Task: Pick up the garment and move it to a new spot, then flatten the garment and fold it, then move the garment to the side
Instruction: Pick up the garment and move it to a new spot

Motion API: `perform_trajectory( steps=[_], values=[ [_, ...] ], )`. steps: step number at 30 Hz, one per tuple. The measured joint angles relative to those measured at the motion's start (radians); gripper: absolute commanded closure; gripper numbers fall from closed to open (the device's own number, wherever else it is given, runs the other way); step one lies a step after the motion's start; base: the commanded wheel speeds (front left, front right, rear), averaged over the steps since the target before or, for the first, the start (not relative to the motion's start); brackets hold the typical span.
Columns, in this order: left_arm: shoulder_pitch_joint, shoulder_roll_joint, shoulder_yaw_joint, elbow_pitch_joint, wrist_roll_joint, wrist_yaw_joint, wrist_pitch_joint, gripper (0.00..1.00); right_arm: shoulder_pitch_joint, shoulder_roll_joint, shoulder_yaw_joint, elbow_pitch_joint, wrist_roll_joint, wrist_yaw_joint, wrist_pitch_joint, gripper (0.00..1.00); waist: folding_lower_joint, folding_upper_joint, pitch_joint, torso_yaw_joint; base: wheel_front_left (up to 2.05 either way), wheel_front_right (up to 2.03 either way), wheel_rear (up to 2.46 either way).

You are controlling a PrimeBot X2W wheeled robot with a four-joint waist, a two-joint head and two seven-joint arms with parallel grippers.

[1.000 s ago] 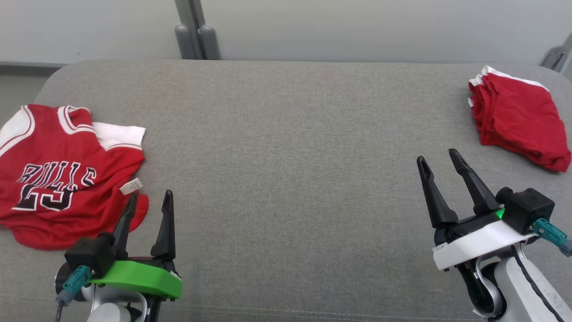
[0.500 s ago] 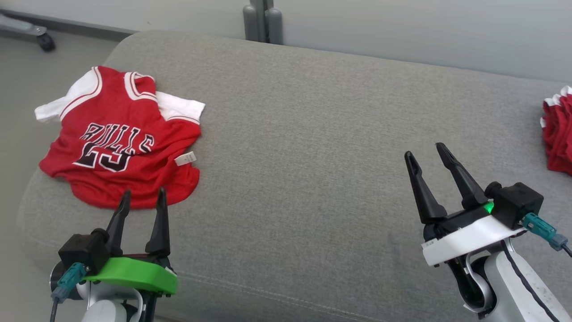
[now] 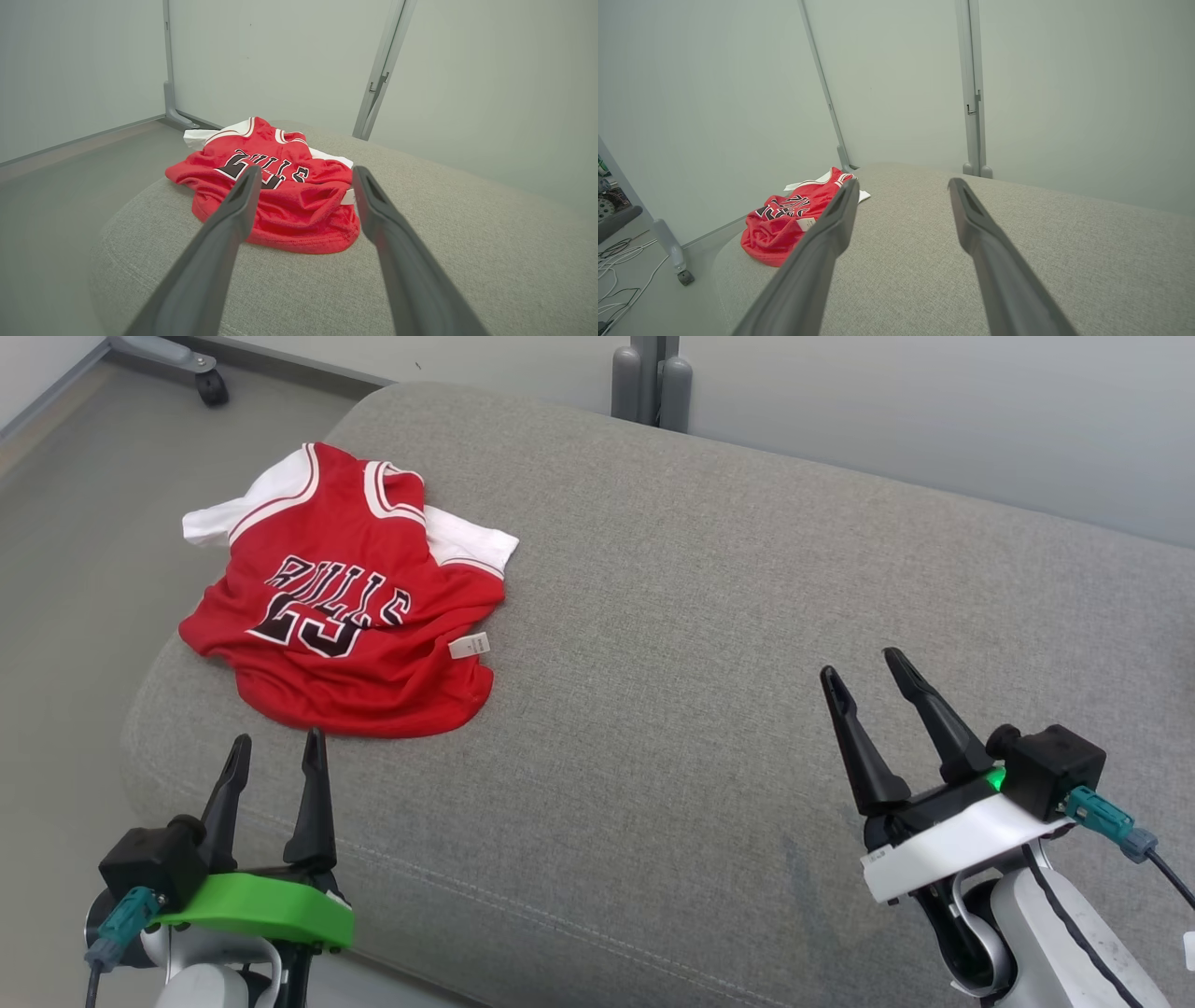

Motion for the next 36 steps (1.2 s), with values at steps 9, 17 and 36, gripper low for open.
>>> perform_trajectory(
  steps=[9, 17, 36],
  values=[
    [0.001, -0.001, 0.027, -0.013, -0.008, 0.000, 0.000, 0.00, -0.012, 0.002, 0.013, 0.009, -0.007, 0.004, 0.000, 0.00, 0.0000, 0.0000, 0.009, -0.018, 0.00, 0.00, 0.00],
    [-0.059, 0.062, 0.038, -0.009, -0.007, 0.000, 0.006, 0.00, -0.030, 0.002, 0.018, 0.011, -0.018, 0.006, 0.000, 0.00, 0.0000, 0.0000, 0.040, -0.045, 0.00, 0.00, 0.00],
    [-0.332, 0.229, 0.188, 0.174, -0.235, -0.001, 0.277, 0.00, -0.104, 0.028, 0.029, 0.012, -0.044, 0.012, 0.000, 0.00, 0.0000, 0.0000, 0.139, -0.214, 0.00, 0.00, 0.00]
  ],
)
